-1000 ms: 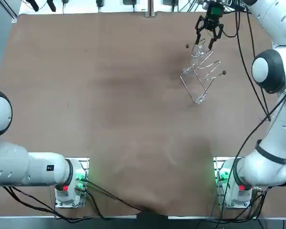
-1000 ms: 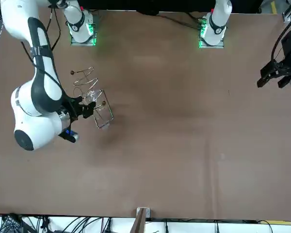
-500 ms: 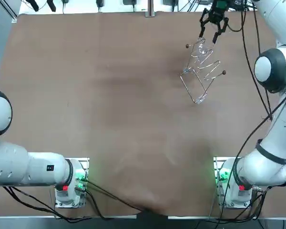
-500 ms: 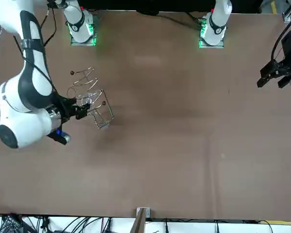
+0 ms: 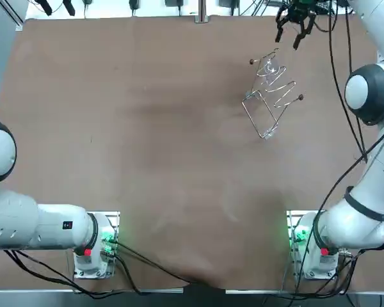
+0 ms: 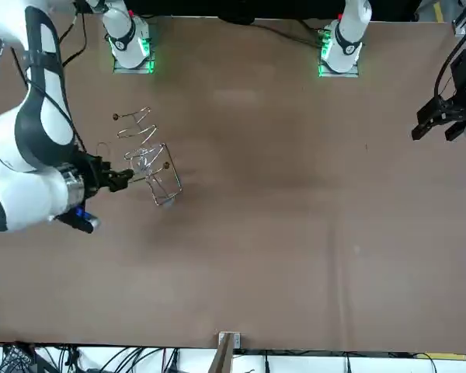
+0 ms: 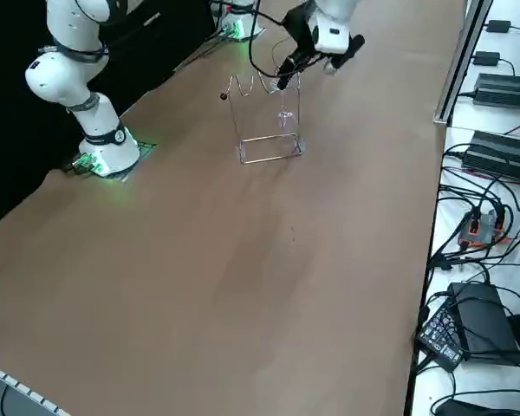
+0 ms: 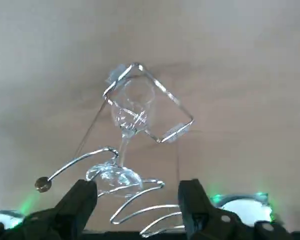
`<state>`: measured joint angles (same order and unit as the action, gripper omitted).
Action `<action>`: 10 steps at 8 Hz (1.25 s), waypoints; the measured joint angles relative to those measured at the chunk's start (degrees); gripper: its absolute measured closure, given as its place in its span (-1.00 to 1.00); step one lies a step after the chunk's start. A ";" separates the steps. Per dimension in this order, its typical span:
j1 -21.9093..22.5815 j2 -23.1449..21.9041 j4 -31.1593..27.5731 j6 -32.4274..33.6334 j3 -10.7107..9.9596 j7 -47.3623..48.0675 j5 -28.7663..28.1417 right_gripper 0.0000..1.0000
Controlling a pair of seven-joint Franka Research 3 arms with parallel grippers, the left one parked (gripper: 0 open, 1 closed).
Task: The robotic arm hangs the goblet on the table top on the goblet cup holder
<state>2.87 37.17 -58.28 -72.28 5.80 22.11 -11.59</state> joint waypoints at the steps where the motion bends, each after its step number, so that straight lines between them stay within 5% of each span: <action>1: -0.81 -0.60 0.53 -2.78 -0.08 -3.42 2.17 -1.00; 6: -3.28 -1.87 1.39 -10.20 -0.23 -14.01 16.67 -1.00; 10: -7.30 -6.85 1.38 -14.79 -0.87 -16.72 17.21 -1.00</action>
<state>-4.43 30.33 -56.90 -87.07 4.93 5.39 5.62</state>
